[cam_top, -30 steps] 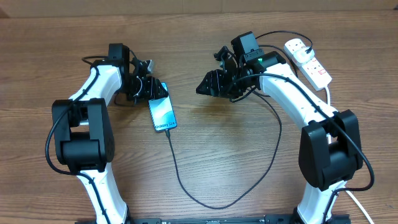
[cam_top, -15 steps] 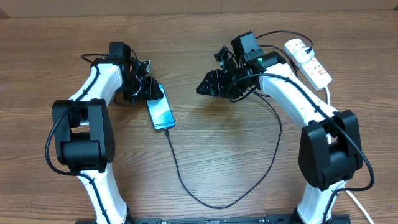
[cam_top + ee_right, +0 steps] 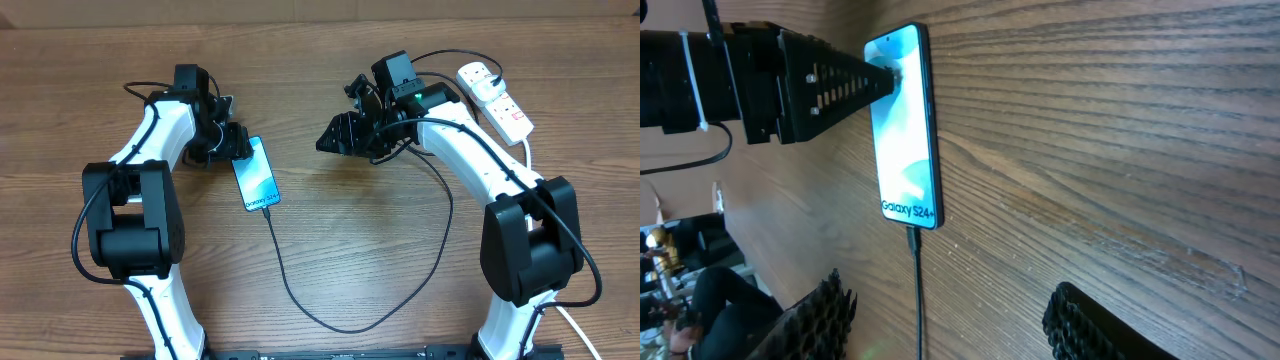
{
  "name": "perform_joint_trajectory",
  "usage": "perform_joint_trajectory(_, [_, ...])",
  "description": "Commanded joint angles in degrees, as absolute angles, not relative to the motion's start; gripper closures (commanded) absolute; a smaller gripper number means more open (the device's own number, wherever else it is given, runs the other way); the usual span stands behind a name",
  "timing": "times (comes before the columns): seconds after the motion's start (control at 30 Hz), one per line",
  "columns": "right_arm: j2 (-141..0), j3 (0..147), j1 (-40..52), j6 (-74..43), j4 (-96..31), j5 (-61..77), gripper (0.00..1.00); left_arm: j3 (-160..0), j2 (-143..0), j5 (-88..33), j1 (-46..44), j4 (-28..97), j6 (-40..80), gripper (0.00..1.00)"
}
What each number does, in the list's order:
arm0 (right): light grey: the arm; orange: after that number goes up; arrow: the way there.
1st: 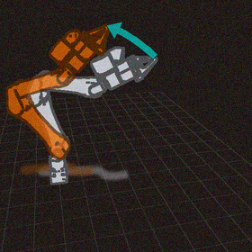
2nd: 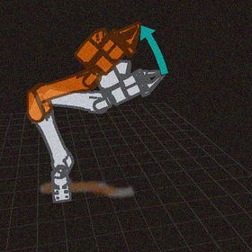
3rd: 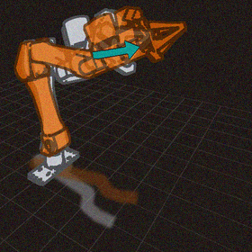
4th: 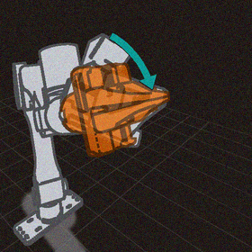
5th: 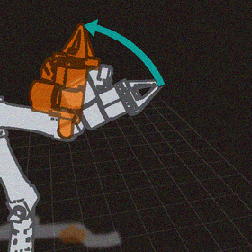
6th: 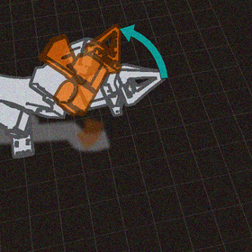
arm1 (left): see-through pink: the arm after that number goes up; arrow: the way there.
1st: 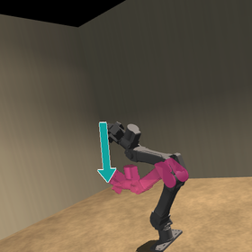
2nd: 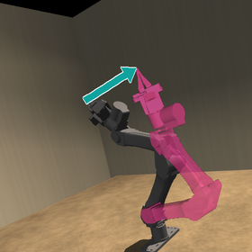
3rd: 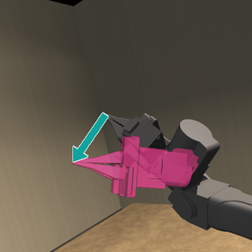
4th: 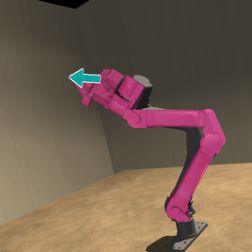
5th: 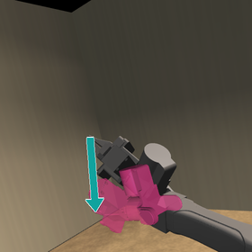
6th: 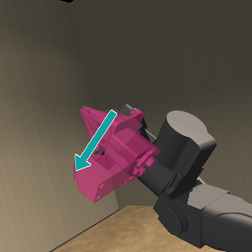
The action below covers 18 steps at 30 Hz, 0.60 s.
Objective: Plug charger to phone and switch on socket
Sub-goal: 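Raise the left arm away and swing the right arm toward the power strip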
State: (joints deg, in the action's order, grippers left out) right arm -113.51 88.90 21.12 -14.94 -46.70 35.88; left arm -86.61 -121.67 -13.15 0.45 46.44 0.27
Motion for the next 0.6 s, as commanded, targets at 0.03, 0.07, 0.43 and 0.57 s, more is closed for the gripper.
perform_joint_trajectory(0.03, [-110.76,89.86,21.10,-14.48,-46.72,34.09,0.37,-89.69,-122.13,-10.02,0.95,49.04,0.89,0.39])
perform_joint_trajectory(0.07, [-110.48,89.93,20.84,-14.48,-46.70,33.89,0.38,-92.36,-122.04,-10.04,1.10,51.09,0.91,0.39])
perform_joint_trajectory(0.43, [-103.48,96.60,18.98,-13.56,-55.35,19.84,0.37,-128.60,-122.02,-9.96,1.30,74.15,0.89,0.39])
perform_joint_trajectory(0.57, [-101.45,99.53,15.75,-13.56,-59.53,14.68,0.37,-139.90,-122.02,-10.81,1.13,80.44,0.91,0.39])
